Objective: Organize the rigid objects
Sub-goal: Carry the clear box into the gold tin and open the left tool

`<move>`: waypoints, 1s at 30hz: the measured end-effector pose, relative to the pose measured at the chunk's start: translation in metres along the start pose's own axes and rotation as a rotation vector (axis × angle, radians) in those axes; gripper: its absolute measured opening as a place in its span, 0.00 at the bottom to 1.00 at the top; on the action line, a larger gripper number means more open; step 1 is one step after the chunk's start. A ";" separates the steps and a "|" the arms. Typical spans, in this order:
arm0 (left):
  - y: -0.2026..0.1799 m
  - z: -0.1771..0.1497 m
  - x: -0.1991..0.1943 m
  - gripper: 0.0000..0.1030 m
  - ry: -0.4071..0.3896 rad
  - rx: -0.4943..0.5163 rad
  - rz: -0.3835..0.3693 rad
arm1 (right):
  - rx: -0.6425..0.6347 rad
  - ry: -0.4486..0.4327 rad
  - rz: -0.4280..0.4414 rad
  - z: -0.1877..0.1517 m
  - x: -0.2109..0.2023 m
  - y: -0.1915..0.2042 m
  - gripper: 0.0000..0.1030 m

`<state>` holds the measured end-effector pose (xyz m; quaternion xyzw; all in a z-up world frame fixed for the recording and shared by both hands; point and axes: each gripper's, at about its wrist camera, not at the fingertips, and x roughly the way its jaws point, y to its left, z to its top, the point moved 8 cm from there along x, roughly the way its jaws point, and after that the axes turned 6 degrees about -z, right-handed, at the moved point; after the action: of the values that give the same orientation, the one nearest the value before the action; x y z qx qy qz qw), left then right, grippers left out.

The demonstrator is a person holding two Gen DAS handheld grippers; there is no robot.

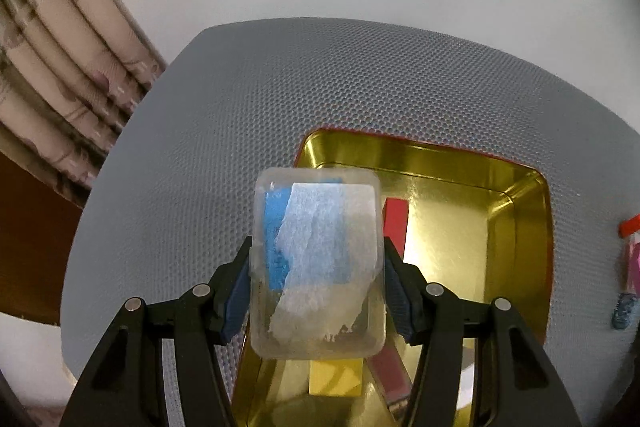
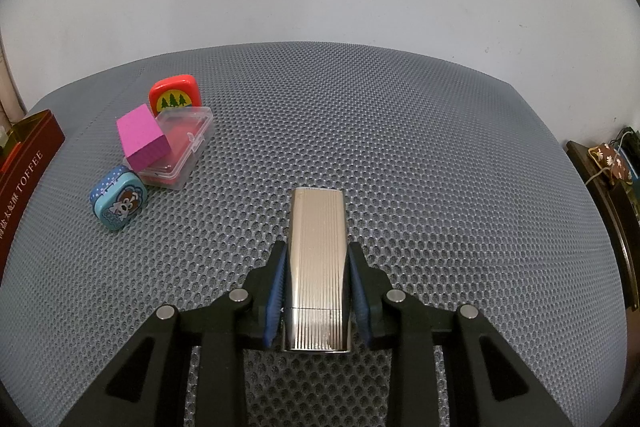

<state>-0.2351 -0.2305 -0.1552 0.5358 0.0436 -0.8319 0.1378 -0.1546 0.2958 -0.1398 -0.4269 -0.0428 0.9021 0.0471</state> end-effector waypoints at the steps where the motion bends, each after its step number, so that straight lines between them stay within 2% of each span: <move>1: -0.001 0.001 0.002 0.53 -0.002 0.005 0.007 | 0.000 0.000 -0.001 0.000 0.000 0.000 0.29; 11: -0.003 0.002 0.004 0.53 -0.036 0.042 0.050 | -0.001 0.000 -0.001 0.002 0.003 0.003 0.29; 16: -0.003 0.003 0.003 0.56 -0.044 0.059 0.070 | -0.003 0.000 -0.003 0.002 0.003 0.000 0.29; 23: 0.001 0.007 -0.007 0.68 -0.084 0.057 0.066 | -0.005 0.000 -0.005 0.001 0.002 -0.004 0.29; 30: 0.003 0.008 -0.027 0.69 -0.115 0.039 0.018 | -0.007 -0.001 -0.006 0.000 0.001 -0.003 0.29</move>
<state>-0.2312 -0.2304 -0.1272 0.4899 0.0143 -0.8608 0.1371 -0.1552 0.2986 -0.1403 -0.4267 -0.0475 0.9019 0.0484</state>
